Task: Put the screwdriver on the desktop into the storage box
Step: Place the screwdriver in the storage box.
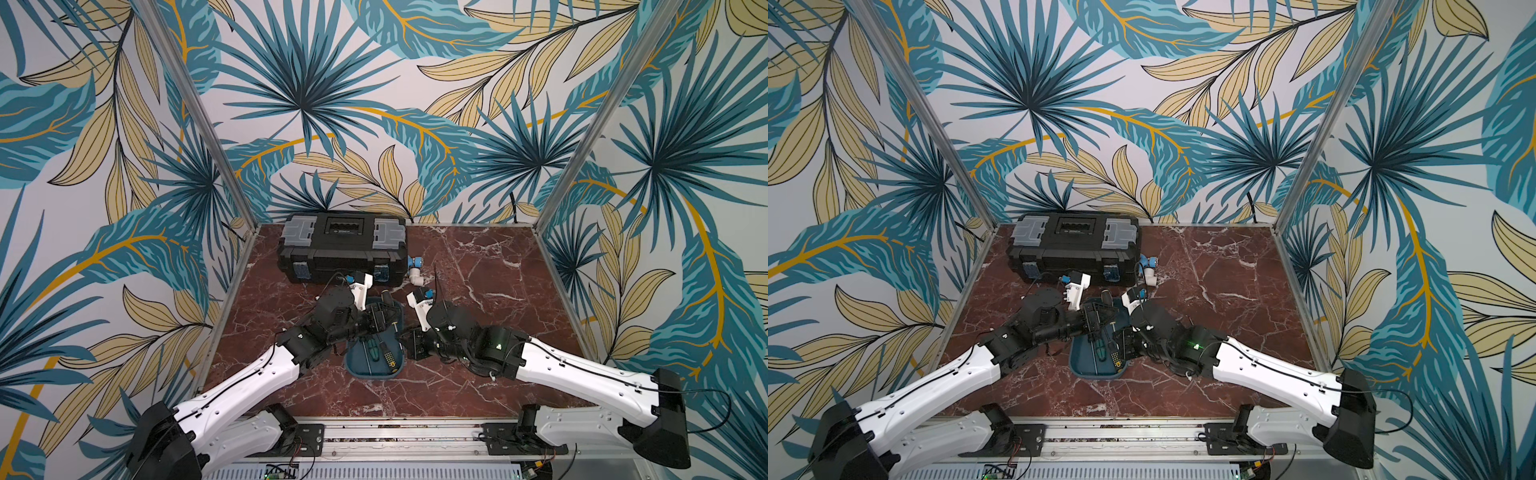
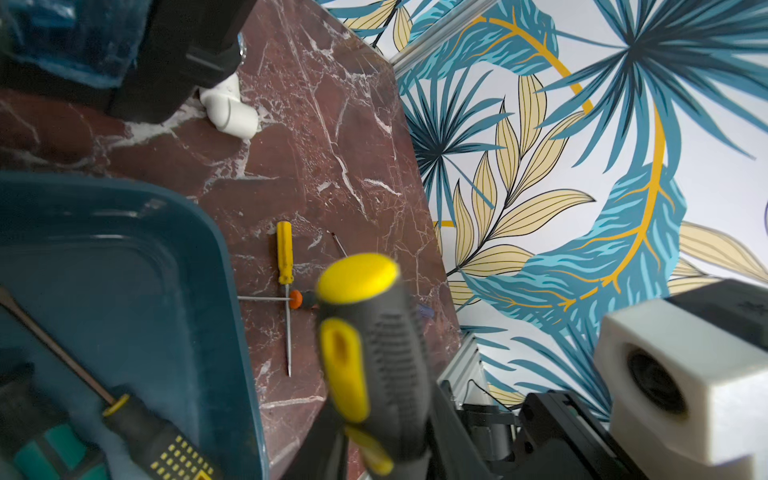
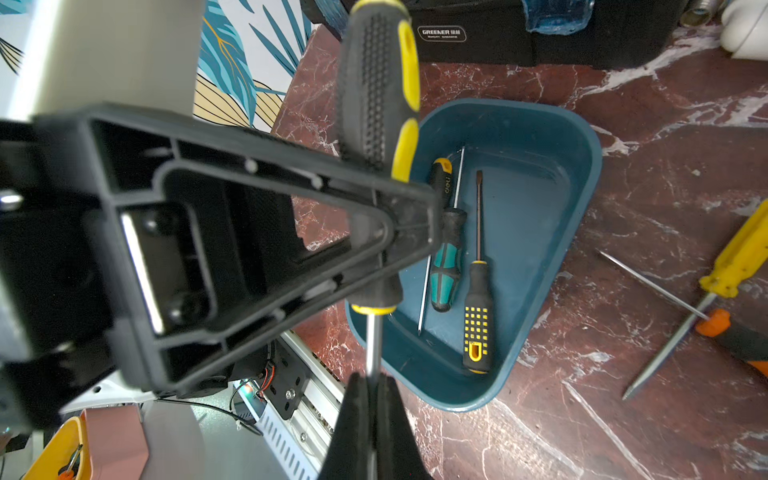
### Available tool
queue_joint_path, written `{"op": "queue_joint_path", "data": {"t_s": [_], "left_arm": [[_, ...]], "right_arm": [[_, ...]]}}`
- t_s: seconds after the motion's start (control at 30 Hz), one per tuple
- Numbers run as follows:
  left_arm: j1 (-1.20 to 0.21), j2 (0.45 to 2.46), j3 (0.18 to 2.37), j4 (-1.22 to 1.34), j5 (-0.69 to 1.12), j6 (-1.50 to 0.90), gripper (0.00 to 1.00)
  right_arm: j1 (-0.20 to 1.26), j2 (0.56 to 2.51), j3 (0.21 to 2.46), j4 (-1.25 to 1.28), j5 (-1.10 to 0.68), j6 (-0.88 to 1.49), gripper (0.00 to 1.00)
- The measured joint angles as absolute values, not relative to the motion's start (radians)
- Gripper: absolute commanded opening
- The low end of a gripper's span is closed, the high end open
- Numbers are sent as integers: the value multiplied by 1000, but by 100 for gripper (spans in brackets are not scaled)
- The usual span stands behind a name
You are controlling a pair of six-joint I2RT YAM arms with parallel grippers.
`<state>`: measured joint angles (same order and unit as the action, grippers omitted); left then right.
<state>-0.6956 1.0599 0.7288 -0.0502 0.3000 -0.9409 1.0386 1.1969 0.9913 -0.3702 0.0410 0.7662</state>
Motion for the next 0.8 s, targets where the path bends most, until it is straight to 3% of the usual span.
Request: {"op": "queue_joint_path", "data": {"t_s": [0.13,0.23,0.37,0.43,0.8], "left_arm": [[-701,1061,729,-34,301,-956,0],[-701,1061,734,-52,291,-957,0],[-685,1070,757,-131,256,-922,0],[-652,1079,760,-195,221,-888,0],[-623,1278,792,-403,118,-738,0]], "right_arm": [[1040,1199,991,-366,46,766,0],[1041,1198,983,-358,54,767,1],[1045,1190,975,-373,104,765,46],[1039,1172,975,-416,162,764,63],[818,1047,928,-736,351,794,64]]}}
